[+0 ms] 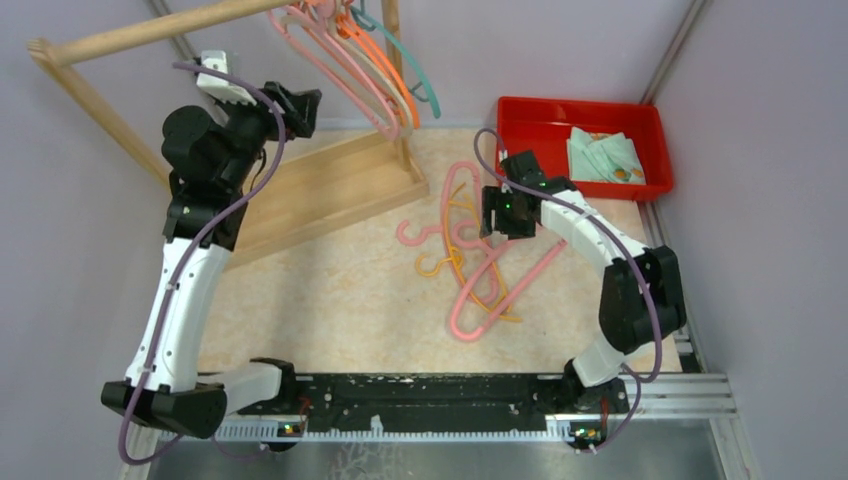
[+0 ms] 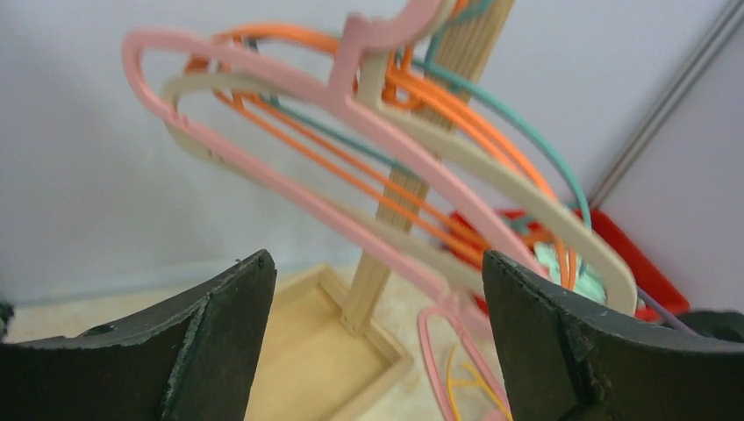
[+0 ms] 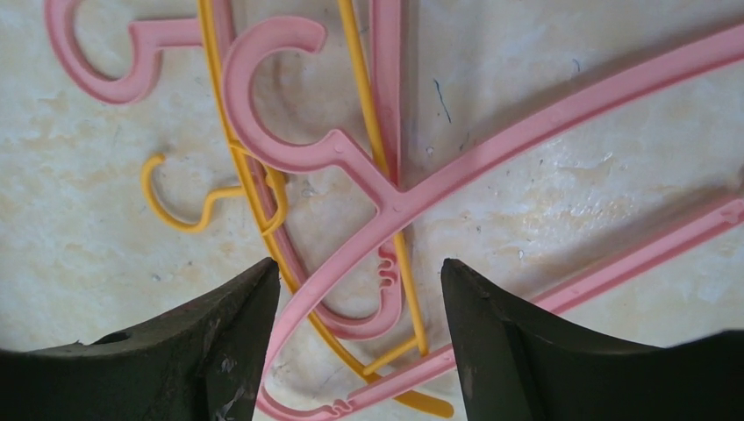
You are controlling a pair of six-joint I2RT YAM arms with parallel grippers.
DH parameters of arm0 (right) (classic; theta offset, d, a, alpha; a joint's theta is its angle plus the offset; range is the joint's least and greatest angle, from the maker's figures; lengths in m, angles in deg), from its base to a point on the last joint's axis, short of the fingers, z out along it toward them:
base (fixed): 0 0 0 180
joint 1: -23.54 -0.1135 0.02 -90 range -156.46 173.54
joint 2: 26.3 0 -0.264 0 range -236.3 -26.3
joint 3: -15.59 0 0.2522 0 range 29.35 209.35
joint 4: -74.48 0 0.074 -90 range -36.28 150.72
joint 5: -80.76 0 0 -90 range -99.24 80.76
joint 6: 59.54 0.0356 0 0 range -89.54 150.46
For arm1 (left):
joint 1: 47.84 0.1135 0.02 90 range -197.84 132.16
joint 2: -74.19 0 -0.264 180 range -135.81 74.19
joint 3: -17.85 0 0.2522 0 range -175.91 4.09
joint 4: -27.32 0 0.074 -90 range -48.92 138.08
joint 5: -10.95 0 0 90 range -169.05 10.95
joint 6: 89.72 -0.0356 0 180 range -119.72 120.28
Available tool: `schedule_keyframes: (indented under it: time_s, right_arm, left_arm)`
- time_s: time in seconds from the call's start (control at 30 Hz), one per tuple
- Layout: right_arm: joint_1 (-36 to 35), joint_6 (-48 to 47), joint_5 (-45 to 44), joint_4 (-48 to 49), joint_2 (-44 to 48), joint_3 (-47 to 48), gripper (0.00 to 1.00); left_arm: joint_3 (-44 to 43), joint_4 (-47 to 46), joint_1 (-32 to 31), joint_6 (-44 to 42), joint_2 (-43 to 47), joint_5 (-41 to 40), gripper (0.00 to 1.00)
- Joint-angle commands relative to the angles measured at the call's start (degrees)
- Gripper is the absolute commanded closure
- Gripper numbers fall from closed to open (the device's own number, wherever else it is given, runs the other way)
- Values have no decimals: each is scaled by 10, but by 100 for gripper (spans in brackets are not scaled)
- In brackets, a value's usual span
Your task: Organize the hangers
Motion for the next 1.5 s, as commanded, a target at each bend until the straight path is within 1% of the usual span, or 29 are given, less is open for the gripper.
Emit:
schedule_keyframes:
  time_s: [0.0, 0.07, 0.17, 0.23, 0.37, 0.57, 0.8, 0.97, 1.03, 1.1, 1.17, 1.23, 1.33, 1.47]
  right_arm:
    - [3, 28, -27, 31, -24, -31, 32]
    - [5, 50, -53, 42, -27, -51, 32]
    - [11, 79, -66, 57, -35, -61, 32]
    - [14, 99, -82, 60, -51, -56, 32]
    - [16, 125, -115, 72, -74, -42, 32]
    - [17, 142, -136, 85, -109, -7, 33]
    - [29, 154, -168, 97, -151, 7, 34]
    - [31, 164, -174, 102, -158, -24, 36]
    - [31, 169, -175, 116, -158, -41, 40]
    - [31, 168, -171, 128, -163, -46, 53]
    - [31, 167, -170, 132, -169, -46, 71]
    - [31, 170, -175, 133, -168, -46, 99]
    - [31, 172, -177, 133, -157, -44, 100]
    - [31, 183, -159, 127, -117, -42, 100]
  left_arm:
    - [54, 91, 2, 19, 35, 47, 9]
    - [85, 105, 2, 20, 61, 55, 9]
    - [117, 128, 2, 23, 91, 83, 10]
    - [133, 148, 2, 28, 100, 119, 11]
    - [165, 172, 2, 44, 124, 155, 13]
    - [222, 193, 2, 62, 168, 186, 15]
    - [292, 180, 1, 96, 206, 249, 17]
    - [321, 191, 1, 97, 225, 277, 18]
    - [334, 190, 1, 98, 227, 292, 18]
    - [344, 188, 1, 101, 221, 313, 18]
    - [354, 178, 1, 107, 213, 335, 18]
    - [365, 169, 0, 109, 210, 351, 19]
    - [383, 159, -1, 103, 214, 361, 20]
    - [408, 138, -1, 104, 222, 377, 20]
